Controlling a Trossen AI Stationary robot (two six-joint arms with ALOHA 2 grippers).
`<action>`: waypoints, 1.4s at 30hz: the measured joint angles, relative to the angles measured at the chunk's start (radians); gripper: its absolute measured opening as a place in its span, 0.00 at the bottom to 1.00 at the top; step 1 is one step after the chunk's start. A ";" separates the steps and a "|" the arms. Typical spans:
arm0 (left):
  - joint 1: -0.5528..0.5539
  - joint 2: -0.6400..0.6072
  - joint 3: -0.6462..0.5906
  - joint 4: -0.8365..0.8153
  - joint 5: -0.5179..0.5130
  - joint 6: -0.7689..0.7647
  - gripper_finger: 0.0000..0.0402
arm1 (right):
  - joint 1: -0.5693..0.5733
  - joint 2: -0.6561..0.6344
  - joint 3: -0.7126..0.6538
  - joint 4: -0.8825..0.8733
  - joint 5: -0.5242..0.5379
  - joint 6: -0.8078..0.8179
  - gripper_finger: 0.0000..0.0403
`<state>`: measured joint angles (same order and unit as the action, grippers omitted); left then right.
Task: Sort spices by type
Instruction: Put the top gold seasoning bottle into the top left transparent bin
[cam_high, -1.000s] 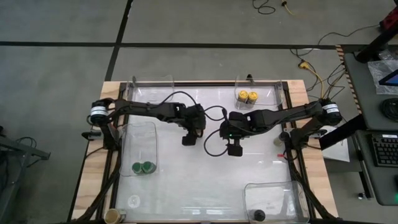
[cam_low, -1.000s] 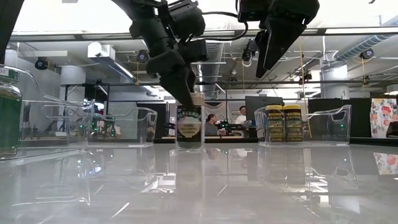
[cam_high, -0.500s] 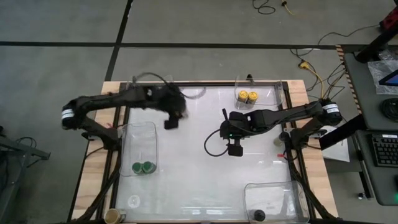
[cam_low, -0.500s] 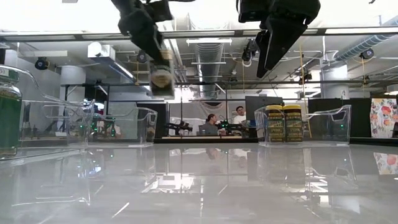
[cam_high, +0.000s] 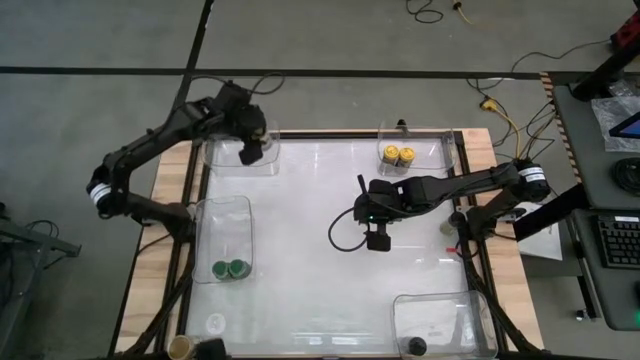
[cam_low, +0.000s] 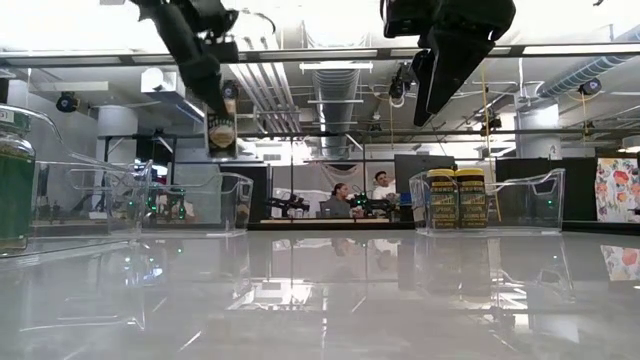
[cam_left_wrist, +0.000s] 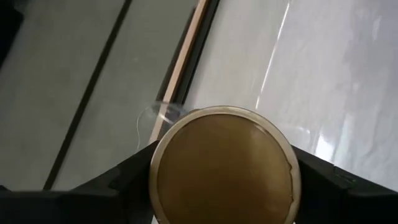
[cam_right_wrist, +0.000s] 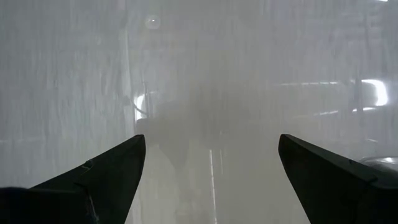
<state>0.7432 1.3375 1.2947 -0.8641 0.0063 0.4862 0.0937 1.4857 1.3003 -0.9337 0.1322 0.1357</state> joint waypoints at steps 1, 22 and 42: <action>0.013 0.014 -0.001 0.000 0.005 0.014 0.64 | 0.000 0.000 0.000 0.000 0.000 0.001 0.89; 0.139 0.251 -0.001 -0.001 0.079 0.156 0.64 | 0.000 0.001 -0.001 0.003 0.000 0.029 0.89; 0.146 0.345 -0.012 -0.015 0.251 0.299 0.64 | 0.000 0.001 -0.066 0.025 0.000 0.049 0.89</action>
<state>0.8892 1.6829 1.2829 -0.8791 0.2569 0.7851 0.0940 1.4868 1.2340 -0.9090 0.1320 0.1850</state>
